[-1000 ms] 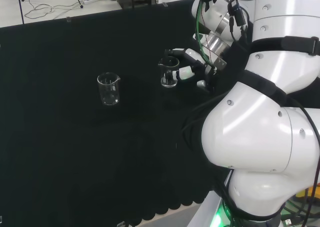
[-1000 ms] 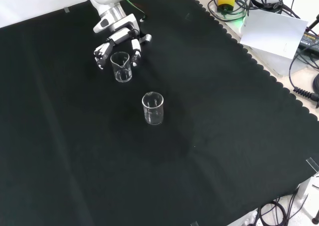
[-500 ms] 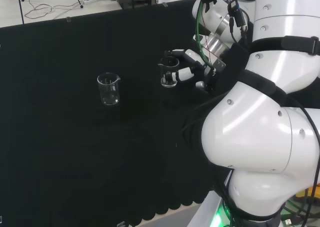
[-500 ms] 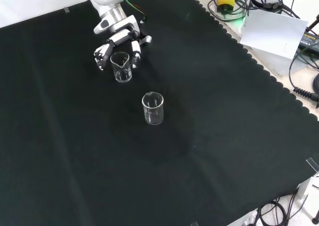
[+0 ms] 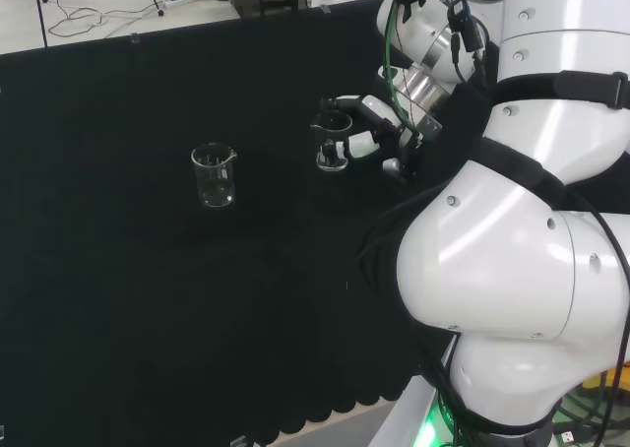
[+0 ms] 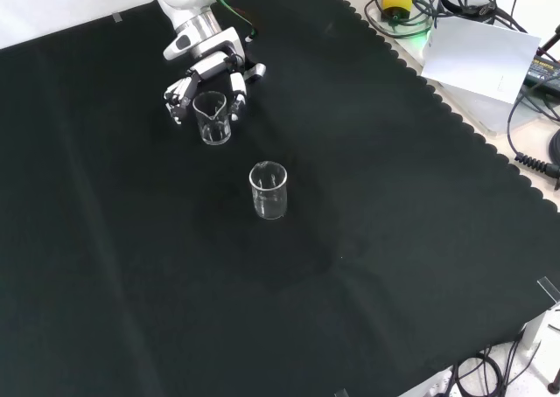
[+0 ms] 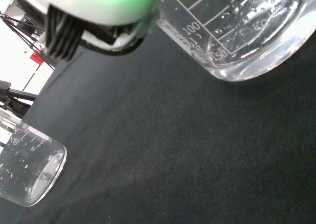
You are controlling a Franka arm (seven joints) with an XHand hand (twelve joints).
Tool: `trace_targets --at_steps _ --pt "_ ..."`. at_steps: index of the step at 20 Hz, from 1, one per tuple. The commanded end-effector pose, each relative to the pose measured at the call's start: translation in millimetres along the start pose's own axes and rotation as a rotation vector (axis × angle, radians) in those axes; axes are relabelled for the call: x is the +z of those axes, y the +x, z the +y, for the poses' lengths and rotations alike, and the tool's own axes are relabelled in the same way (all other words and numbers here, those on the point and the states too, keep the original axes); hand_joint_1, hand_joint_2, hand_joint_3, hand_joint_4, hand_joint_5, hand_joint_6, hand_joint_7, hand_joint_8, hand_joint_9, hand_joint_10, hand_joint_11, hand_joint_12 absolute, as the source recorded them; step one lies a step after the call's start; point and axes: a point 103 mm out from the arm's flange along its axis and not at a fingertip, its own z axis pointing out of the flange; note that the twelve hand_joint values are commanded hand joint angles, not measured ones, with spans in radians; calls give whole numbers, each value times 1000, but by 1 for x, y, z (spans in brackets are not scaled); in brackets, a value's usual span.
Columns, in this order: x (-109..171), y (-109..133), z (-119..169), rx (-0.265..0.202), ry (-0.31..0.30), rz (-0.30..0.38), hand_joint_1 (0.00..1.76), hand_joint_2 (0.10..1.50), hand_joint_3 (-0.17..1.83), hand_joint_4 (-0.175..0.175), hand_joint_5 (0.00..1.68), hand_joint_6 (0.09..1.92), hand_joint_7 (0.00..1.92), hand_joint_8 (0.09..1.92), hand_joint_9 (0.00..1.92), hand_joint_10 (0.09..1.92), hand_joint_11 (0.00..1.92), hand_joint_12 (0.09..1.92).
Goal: Pick up the beaker on the right.
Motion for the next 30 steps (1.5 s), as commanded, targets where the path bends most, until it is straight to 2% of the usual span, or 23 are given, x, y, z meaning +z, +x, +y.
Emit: trace_targets --at_steps 1,12,19,25,26,28,30 --pt "0 1 1 4 -2 -1 961 515 594 -44 569 95 422 685 523 601 82 1360" --pt "5 -1 2 21 -19 20 948 524 604 -47 581 110 432 683 536 592 90 1354" --pt "8 1 6 7 -9 48 929 530 605 -48 593 123 435 683 541 588 94 1353" --pt "10 1 7 14 -12 51 911 527 602 -46 620 144 443 683 548 586 98 1353" --pt "10 1 7 17 -14 54 909 531 597 -44 630 175 452 677 559 577 105 1348" --pt "10 1 7 25 -27 55 881 582 550 -41 699 393 503 656 600 553 146 1340" --pt "10 2 7 36 -44 64 856 652 523 -36 884 584 631 645 692 542 245 1334"
